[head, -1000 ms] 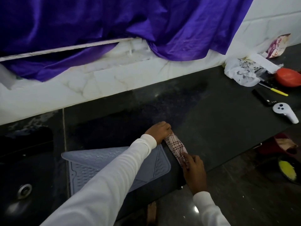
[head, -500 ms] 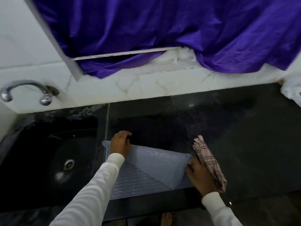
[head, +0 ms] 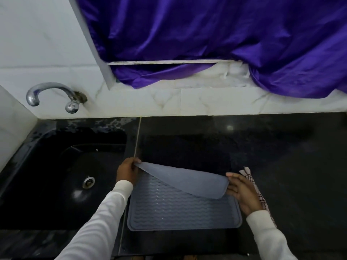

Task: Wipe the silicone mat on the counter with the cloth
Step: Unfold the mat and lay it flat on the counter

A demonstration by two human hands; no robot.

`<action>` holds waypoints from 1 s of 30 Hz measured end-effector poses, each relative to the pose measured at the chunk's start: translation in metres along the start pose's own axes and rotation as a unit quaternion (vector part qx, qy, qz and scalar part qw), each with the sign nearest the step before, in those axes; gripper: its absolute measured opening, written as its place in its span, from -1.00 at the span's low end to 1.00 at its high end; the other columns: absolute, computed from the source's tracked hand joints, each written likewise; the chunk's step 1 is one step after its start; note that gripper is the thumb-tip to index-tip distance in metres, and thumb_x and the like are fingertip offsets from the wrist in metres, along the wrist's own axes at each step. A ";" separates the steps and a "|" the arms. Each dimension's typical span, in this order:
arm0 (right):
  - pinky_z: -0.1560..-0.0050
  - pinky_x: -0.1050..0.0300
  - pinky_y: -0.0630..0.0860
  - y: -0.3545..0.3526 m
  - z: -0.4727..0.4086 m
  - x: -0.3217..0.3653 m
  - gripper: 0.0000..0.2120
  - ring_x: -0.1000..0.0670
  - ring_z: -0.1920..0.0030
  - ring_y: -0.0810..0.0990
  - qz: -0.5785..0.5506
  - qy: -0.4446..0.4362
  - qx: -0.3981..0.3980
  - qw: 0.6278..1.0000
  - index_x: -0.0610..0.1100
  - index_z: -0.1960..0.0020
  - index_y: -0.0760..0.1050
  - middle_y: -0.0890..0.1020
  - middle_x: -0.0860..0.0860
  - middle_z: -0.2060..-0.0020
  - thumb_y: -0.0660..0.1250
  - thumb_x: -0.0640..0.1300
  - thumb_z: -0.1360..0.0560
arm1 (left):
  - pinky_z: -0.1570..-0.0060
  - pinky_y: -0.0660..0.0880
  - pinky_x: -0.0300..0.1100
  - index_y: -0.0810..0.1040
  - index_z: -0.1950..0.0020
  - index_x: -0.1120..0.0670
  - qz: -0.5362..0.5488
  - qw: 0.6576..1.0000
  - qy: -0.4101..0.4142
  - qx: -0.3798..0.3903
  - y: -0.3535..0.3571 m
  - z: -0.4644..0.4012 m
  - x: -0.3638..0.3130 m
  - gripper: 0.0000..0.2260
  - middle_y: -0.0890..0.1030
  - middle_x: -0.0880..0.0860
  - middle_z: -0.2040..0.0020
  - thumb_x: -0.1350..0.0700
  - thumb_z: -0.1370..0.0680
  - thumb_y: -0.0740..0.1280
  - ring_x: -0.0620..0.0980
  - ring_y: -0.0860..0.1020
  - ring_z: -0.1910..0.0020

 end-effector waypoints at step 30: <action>0.02 0.08 0.64 0.021 -0.048 -0.003 -0.62 -0.16 -0.12 0.62 -0.162 -0.008 -0.046 0.986 -0.26 -0.29 0.40 0.58 -0.26 -0.13 0.32 -0.40 -0.49 | -0.14 0.54 -0.02 0.58 -0.20 -0.02 -0.012 0.994 -0.073 0.078 0.025 -0.031 0.010 -0.65 0.64 0.08 -0.09 0.26 -0.46 0.34 0.13 0.61 -0.06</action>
Point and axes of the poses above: each hand's wrist, its own z-axis away from the middle knuckle, its own y-axis out of the palm, x = y × z, the point moved 9 cm from there along -z, towards the middle knuckle
